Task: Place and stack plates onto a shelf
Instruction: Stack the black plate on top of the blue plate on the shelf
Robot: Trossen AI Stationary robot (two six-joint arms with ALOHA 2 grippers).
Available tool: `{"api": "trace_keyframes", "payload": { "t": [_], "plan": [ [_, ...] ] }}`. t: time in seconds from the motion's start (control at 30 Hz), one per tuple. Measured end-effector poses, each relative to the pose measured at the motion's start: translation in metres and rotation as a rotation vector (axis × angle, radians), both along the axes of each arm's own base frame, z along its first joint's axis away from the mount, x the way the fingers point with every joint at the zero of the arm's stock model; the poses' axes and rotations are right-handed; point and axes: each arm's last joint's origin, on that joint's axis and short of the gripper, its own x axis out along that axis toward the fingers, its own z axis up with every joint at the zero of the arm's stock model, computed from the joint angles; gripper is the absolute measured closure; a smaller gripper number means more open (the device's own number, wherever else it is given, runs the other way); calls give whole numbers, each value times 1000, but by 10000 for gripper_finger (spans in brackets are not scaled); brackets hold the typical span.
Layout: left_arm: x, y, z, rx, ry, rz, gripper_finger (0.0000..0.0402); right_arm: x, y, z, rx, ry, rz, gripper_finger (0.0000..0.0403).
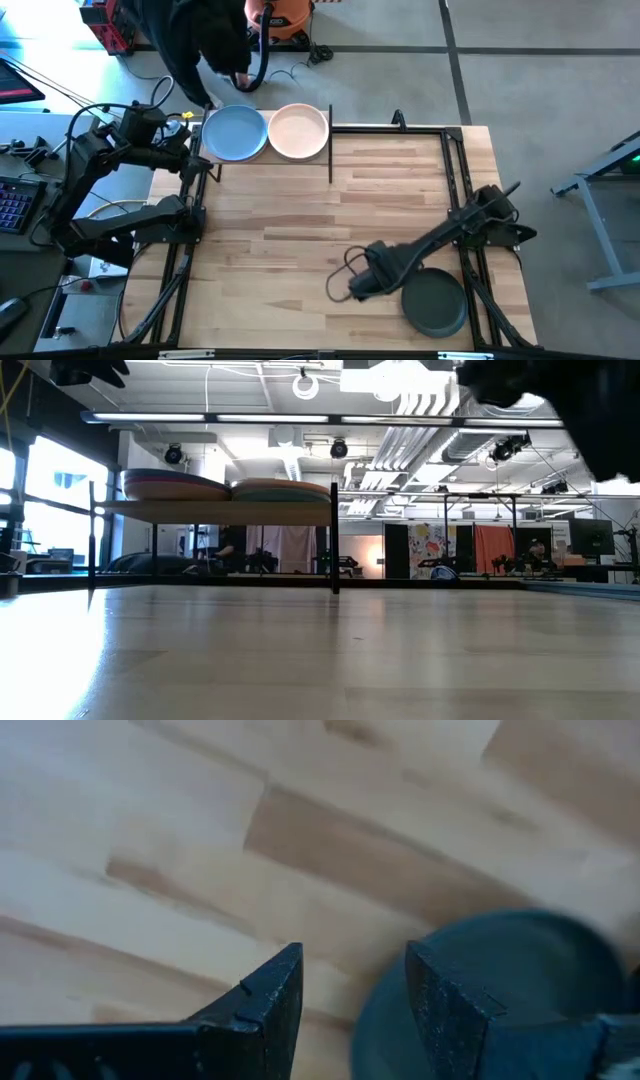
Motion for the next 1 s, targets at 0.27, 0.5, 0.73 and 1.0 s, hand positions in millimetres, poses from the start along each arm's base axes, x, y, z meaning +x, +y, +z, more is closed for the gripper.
{"api": "trace_keyframes", "payload": {
  "t": [0.27, 0.5, 0.73, 1.0],
  "plan": [
    [0, 0, 0, 17, 10, -13, 305, -18, 29, -18, 16, -8, -100, 249],
    [0, 0, 0, 20, 12, -15, 305, -31, 45, -21, 11, 7, -176, 249],
    [-2, -1, -2, 3, 32, -13, 305, -32, 58, -36, 6, 16, -208, 249],
    [-2, -1, -2, 4, 32, -12, 305, -27, 65, -60, 15, 101, -213, 249]
  ]
}}
